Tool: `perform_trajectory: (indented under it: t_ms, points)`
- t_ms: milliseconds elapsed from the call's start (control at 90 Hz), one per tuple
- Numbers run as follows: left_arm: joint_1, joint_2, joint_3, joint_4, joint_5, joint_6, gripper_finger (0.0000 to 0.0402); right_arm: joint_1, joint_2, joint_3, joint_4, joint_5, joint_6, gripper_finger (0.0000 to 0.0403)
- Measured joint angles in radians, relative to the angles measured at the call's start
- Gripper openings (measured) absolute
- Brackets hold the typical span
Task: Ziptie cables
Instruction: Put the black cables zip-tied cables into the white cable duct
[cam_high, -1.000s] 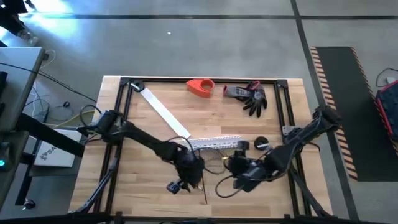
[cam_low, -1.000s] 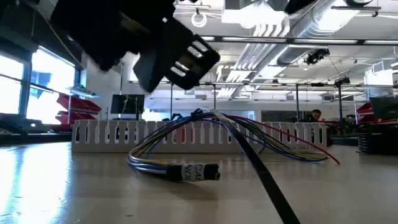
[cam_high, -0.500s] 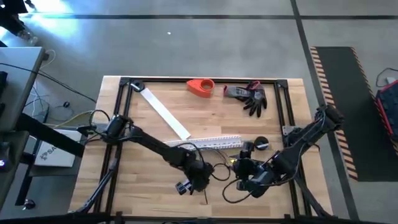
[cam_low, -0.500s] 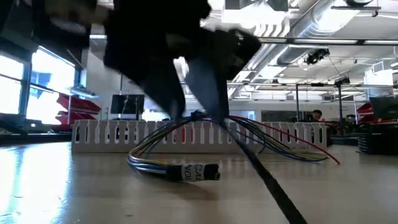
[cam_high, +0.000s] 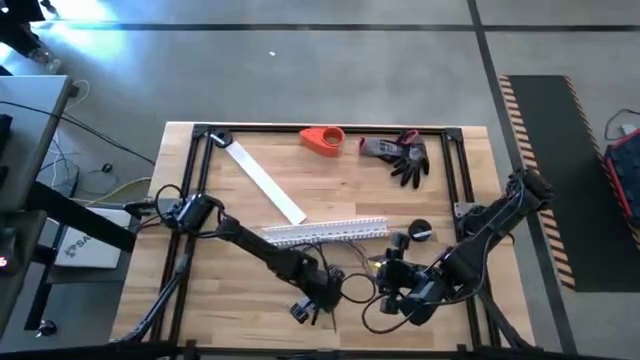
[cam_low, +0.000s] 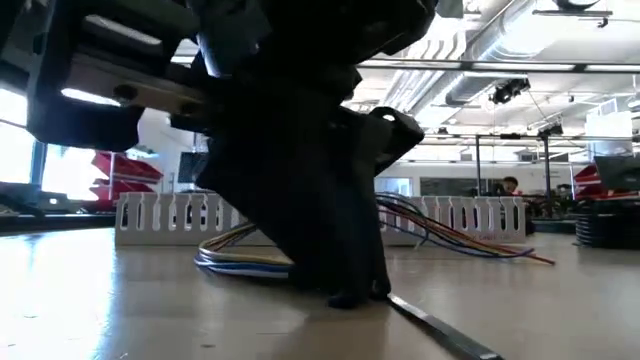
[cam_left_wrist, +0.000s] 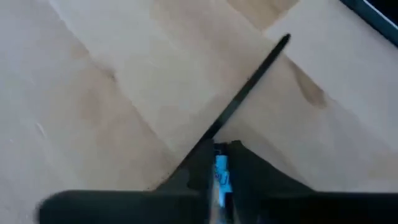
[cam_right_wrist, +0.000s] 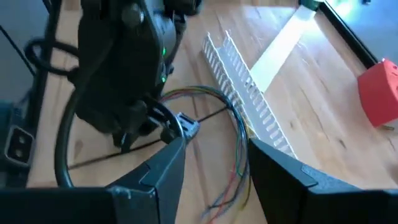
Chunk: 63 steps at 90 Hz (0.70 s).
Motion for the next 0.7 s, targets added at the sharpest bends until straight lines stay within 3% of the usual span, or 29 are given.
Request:
perform_trajectory:
  t_ms: [122,356,700]
  points:
    - [-0.011,-0.057,0.017,-0.038,-0.011,-0.07,0.0008,0.026,0.0,0.0,0.007,0.11,0.018,0.0161]
    - [-0.013,-0.264,0.091,0.07,-0.074,-0.121,0.0003,0.088,0.009,0.0,-0.048,0.335,0.178,0.0161]
    - [-0.013,-0.517,0.093,0.299,-0.303,0.005,0.0002,0.252,0.036,0.0,-0.054,0.551,0.239,0.0161]
